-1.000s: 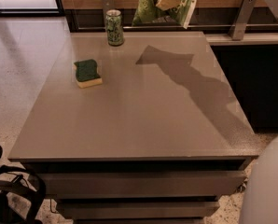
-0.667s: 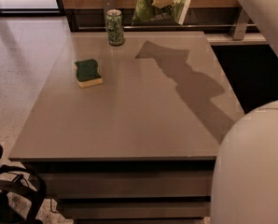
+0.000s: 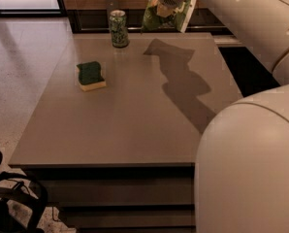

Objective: Move green jalapeno chip bag near green can

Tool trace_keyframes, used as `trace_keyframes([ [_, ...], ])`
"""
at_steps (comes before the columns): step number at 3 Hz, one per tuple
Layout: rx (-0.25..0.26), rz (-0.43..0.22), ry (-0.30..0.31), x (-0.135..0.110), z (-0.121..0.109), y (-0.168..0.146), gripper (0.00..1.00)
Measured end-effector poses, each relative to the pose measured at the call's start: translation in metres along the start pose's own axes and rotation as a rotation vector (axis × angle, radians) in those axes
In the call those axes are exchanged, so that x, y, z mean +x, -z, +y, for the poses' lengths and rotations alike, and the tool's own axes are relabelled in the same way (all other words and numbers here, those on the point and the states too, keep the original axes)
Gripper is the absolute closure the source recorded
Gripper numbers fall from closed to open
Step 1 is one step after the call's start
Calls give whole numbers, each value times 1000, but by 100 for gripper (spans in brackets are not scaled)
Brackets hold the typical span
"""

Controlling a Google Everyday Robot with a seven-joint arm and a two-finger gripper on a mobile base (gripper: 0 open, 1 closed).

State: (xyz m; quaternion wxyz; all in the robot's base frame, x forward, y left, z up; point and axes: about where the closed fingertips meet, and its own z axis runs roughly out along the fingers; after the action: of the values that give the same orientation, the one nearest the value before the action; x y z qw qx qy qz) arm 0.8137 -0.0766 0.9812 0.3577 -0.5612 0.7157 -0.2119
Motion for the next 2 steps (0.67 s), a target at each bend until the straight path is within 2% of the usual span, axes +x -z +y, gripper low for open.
trace_keyframes([
  [1,0,-11,-39,-4,8,-24,100],
  [2,-18,-74,-80,-13,17,-46,100],
])
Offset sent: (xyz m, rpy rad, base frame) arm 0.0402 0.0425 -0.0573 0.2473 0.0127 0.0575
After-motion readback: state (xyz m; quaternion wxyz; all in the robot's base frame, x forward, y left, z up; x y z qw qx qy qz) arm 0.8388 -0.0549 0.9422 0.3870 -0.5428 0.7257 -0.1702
